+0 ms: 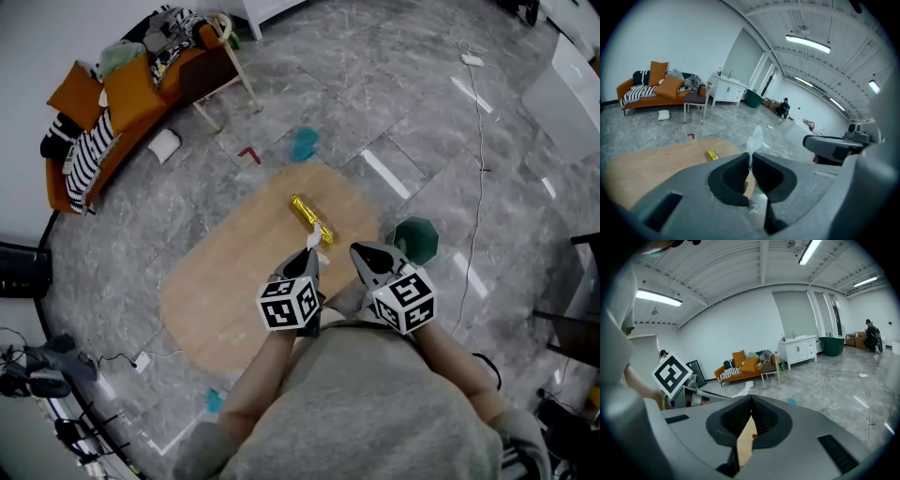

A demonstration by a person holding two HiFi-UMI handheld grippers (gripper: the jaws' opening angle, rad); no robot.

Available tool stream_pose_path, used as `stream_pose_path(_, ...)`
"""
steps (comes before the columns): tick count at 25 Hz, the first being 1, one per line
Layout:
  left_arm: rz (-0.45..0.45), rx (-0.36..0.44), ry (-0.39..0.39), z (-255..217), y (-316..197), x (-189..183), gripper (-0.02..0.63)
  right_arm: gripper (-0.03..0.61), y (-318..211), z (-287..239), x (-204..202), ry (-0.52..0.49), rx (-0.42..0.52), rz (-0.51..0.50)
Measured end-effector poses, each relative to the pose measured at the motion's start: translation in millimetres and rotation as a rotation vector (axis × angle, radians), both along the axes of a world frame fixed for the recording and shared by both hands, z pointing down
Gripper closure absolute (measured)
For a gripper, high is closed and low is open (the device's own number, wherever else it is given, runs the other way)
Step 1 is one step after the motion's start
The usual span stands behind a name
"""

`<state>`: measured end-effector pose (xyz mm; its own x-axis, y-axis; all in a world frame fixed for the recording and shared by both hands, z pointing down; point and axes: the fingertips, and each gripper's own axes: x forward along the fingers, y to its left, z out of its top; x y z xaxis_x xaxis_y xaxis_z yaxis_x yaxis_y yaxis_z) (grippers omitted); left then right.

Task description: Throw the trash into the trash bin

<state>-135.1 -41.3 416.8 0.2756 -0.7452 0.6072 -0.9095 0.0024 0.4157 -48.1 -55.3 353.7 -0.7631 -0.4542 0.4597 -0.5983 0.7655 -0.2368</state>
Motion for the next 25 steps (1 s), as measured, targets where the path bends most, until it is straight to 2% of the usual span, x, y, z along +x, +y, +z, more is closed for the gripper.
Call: stream_pose_path(25,0.188,-0.019,0.003,12.8,-53.4,176.4,0.583,0.569,-39.3,16.2,171.1,-0.004,-0.028,0.168)
